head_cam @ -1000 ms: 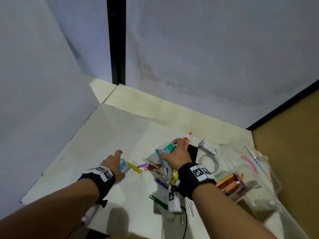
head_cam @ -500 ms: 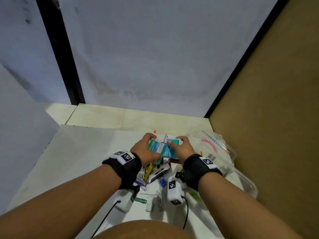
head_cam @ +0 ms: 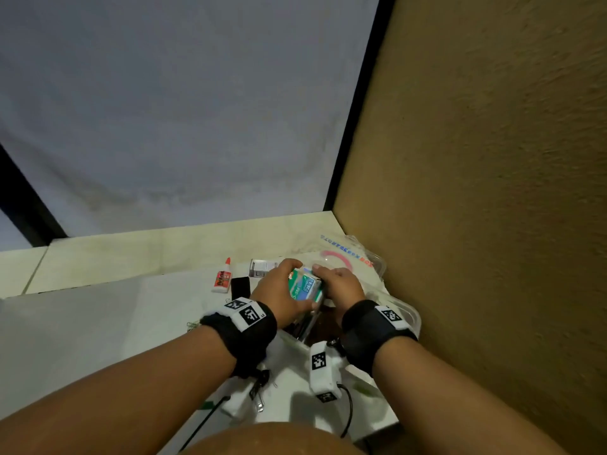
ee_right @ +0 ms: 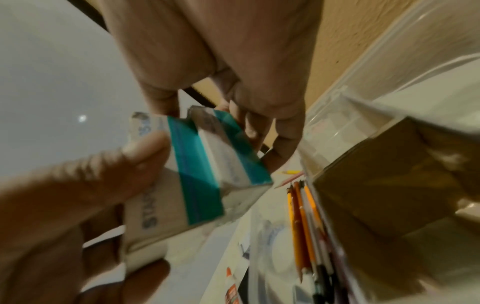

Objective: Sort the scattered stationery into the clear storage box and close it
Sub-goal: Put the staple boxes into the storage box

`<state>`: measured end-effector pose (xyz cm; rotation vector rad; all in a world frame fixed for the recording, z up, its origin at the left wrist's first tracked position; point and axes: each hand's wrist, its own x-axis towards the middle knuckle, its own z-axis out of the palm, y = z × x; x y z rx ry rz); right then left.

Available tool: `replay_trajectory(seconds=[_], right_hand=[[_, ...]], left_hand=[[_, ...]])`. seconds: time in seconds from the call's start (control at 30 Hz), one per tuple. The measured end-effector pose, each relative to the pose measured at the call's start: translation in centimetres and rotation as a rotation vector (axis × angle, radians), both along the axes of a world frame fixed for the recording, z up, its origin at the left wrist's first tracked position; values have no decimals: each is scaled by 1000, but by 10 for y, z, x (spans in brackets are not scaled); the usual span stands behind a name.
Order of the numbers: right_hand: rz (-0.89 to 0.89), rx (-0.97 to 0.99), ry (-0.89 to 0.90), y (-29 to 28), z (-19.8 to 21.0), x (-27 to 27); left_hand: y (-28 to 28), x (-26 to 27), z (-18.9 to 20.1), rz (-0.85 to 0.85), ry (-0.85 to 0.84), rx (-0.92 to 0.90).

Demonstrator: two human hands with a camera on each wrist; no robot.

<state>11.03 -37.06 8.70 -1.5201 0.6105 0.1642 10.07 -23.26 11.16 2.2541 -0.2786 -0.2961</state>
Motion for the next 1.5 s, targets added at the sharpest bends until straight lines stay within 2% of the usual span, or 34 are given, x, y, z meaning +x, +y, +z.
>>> replay_trajectory(seconds=[0.17, 0.3, 0.4, 0.53, 0.6, 0.7, 0.8, 0.9, 1.07, 1.27, 1.4, 1.5], right_hand=[[138, 90, -14, -30, 13, -12], [257, 60, 50, -59, 33, -12], [486, -182, 124, -78, 47, -12], [519, -380, 178, -97, 58, -10], [547, -467, 184, -109, 57, -13], [567, -557, 207, -123, 45, -23], [579, -636, 246, -135, 21, -30], [651, -760, 307, -139, -1, -34], [813, -1066, 379, -130, -27, -39], [954, -1133, 387, -114, -46, -40], [964, -1252, 326, -112, -58, -39], [962, -1263, 285, -113, -68, -41]], left_hand=[[-19, 6, 6, -53, 12, 50], [-41, 8, 10, -97, 30, 80], [-59, 5, 7, -99, 39, 76], [-78, 2, 1, -175, 48, 81], [-81, 8, -3, -226, 21, 157], [-70, 23, -16, -235, -59, 408], [-52, 32, -33, -187, 14, 635], [-37, 33, -49, -211, 107, 761], [-29, 23, -67, -238, 160, 767], [-26, 22, -65, -268, 182, 821], [-27, 23, -64, -261, 187, 869], [-27, 21, -65, -260, 180, 893]])
